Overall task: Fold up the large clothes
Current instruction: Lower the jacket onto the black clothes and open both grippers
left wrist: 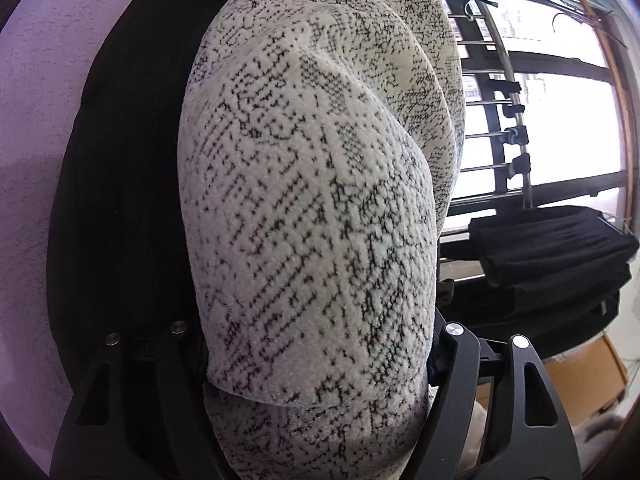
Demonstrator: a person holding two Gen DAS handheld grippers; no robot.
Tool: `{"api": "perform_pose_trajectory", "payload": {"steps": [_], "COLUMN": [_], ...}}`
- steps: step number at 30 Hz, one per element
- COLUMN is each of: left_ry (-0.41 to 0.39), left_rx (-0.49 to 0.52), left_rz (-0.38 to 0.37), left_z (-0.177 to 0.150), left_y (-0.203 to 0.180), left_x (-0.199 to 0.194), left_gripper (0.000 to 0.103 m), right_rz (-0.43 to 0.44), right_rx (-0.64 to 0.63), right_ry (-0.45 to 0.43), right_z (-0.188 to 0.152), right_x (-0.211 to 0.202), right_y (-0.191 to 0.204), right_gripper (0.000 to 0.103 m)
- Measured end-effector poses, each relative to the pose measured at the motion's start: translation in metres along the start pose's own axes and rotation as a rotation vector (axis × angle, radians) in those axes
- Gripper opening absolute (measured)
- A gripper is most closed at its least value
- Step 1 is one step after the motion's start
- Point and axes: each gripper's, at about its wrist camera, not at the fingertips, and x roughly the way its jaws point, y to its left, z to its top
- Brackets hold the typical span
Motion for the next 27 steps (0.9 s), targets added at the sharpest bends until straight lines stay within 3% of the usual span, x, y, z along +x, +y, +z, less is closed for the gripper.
{"api": "perform_pose_trajectory", "payload": {"steps": [5, 10, 11, 15, 19, 24, 27], "left_ry": [0.02, 0.018, 0.018, -0.004, -0.112, -0.225, -0.215], "left_rx": [-0.006, 0.072, 0.098, 0.111, 0.069, 0.115, 0.115], "left_rz": [0.051, 0.27, 0.295, 0.315, 0.292, 0.434, 0.517], "left_z": [-0.002, -0.011, -0.014, -0.018, -0.022, -0.032, -0.043], "left_y": [-0.008, -0.039, -0.047, -0.055, -0.054, -0.08, -0.091], "left_x": [-0.015, -0.03, -0.031, -0.043, -0.075, -0.114, -0.121], "left_gripper": [0.079, 0.089, 0.097, 0.097, 0.097, 0.097, 0.097], "right_rz": [-0.035, -0.061, -0.062, -0.075, -0.088, -0.184, -0.244], "right_rx": [-0.031, -0.014, -0.018, -0.034, -0.027, -0.036, -0.049], "right_ry": [0.007, -0.018, -0.022, -0.057, -0.094, -0.124, -0.174], "right_z": [-0.016, -0.052, -0.06, -0.097, -0.137, -0.174, -0.208], "right_x": [0.009, 0.008, 0.008, 0.006, 0.002, 0.006, 0.012], "right_y": [0.023, 0.052, 0.056, 0.078, 0.09, 0.09, 0.106], "right_gripper": [0.071, 0.095, 0.095, 0.095, 0.095, 0.095, 0.095]}}
